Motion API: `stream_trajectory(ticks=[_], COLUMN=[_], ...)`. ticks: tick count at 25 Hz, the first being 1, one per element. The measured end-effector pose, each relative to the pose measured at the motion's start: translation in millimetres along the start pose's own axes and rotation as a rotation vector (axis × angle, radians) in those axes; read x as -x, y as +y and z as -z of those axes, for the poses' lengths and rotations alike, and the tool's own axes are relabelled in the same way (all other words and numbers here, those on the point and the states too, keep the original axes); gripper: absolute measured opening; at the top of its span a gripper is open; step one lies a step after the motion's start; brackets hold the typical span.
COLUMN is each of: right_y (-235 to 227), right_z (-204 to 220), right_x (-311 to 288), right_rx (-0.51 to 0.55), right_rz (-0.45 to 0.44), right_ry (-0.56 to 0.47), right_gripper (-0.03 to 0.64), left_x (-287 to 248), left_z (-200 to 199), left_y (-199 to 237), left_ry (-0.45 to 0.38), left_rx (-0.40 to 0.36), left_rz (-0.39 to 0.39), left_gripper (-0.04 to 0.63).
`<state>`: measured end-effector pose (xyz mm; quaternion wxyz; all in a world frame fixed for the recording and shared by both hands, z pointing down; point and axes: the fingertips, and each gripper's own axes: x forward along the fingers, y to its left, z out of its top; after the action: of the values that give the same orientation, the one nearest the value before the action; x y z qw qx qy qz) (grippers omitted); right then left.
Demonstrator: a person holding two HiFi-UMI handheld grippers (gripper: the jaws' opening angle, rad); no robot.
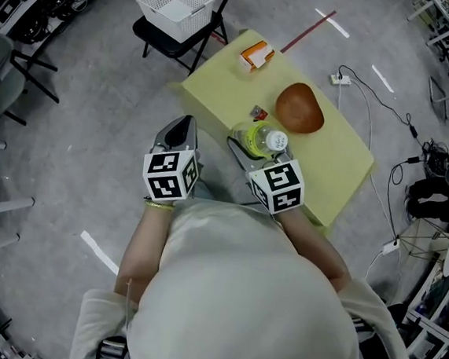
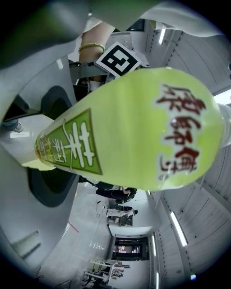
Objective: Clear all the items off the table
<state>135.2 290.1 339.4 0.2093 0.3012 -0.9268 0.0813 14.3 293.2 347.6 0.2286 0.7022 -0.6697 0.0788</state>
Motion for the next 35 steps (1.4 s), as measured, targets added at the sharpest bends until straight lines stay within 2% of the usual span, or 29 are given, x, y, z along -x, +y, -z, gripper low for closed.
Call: stream_trajectory(ticks=[9,17,29,35], right_y=[16,32,39,16], right_z=[-42,-72,-92,-109], right_x=[-81,-143,-196,-238], right_rx=[-0.002,-0.019,0.004,0.013], right_rz=[-0.006,-0.01,-0.064,-0.088], right_ry=[-0.007,-0.013,0.022,0.024], right_gripper=[0.29,0.29,0.291,0.291], left_x=[-25,-32,-39,-72], left_z=[-33,-46,-42,-68], left_y=[77,136,179,206], left_ry=[0.002,0.021,0.055,0.025], left_rx=[-0.008,-0.012,0.048,0.078], left_rz=[-0.003,-0.011,-0.071,-0.103], left_gripper=[0.011,0.011,0.011,0.011])
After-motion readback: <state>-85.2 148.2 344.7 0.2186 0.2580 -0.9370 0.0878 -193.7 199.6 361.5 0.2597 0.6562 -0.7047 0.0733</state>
